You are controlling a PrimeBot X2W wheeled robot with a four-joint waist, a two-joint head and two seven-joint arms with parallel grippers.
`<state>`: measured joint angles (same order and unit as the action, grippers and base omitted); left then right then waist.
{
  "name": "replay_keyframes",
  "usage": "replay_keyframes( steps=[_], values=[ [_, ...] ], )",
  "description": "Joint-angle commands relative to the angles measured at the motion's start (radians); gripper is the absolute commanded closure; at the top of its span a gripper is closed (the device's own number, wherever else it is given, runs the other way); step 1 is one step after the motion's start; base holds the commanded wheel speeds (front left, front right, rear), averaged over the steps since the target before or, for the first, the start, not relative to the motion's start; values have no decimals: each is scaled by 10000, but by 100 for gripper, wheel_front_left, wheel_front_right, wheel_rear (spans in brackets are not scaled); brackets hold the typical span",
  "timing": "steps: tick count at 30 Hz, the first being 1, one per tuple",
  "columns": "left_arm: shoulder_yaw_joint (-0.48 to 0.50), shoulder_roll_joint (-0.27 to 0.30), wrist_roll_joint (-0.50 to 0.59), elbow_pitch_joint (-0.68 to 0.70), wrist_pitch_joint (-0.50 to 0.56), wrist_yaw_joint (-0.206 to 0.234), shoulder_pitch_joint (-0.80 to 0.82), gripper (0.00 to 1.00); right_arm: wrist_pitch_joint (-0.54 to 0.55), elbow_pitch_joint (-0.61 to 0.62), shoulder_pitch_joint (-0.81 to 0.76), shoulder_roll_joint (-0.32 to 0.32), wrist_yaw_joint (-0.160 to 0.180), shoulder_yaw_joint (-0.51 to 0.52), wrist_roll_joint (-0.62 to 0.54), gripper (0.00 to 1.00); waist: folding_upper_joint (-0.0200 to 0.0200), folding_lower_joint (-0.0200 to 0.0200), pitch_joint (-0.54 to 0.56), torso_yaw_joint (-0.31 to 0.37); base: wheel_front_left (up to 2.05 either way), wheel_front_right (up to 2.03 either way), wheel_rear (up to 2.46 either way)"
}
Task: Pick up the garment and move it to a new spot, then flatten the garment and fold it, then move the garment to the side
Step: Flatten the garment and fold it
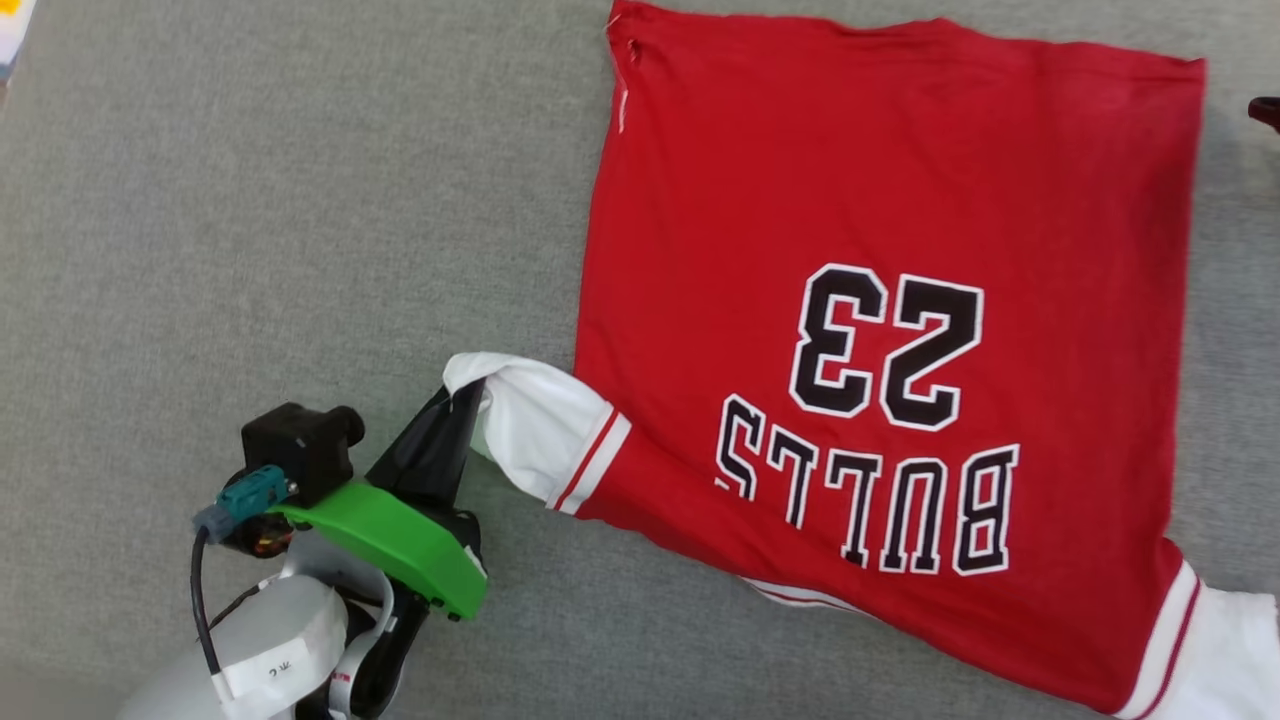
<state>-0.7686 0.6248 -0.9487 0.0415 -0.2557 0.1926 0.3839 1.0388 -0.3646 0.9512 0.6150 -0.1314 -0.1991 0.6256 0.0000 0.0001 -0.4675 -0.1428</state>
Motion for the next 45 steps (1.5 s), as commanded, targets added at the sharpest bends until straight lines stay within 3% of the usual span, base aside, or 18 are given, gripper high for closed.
replay_keyframes(
  steps=[1, 8, 13, 14, 15, 16, 24, 30, 40, 45],
  values=[
    [33, -100, 275, -44, -59, -55, 246, 100, 105, -234, 285, -118, 7, -64, -216, 0, 0, -1, -681, -574, 0, 0, 0],
    [-21, -456, 645, -43, -60, -228, 511, 100, -266, -1522, 365, -534, 7, -176, -881, 0, 0, -1, -1089, -857, 0, 0, 0],
    [-74, -554, 846, -128, -60, -259, 580, 100, -438, -2105, -300, -571, 7, -571, -668, 0, 0, -1, -980, -889, 0, 0, 0],
    [-110, -554, 863, -139, -55, -277, 566, 100, -519, -2141, -369, -532, 7, -650, -619, 55, 0, -1, -905, -865, 0, 0, 0],
    [-114, -560, 875, -134, -55, -278, 557, 100, -617, -2149, -396, -489, 7, -704, -585, 97, 0, -1, -842, -844, 0, 0, 0],
    [-104, -560, 888, -148, -55, -259, 537, 100, -743, -2140, -411, -429, 7, -788, -546, 100, 0, -1, -737, -808, 0, 0, 0],
    [-89, -330, 765, -359, -28, -143, 31, 100, -2408, -1678, -316, 99, 7, -1417, 136, 100, 0, -1, 580, -331, 0, 0, 0],
    [90, -26, 380, -315, -9, 55, -714, 100, -3493, -487, -1048, 1129, 7, -1950, 1143, 100, 0, -1, 1745, 153, 0, 0, 0],
    [347, 310, -40, -238, -24, 290, -1686, 100, -4575, 1473, -4511, 2854, 7, -1495, 2205, 100, 0, -1, 2730, 895, 0, 0, 0],
    [445, 490, -74, -156, -32, 415, -2090, 100, -4884, 1930, -6693, 2992, 7, -456, 2546, 100, 0, -1, 2889, 1203, 0, 0, 0]
  ],
)
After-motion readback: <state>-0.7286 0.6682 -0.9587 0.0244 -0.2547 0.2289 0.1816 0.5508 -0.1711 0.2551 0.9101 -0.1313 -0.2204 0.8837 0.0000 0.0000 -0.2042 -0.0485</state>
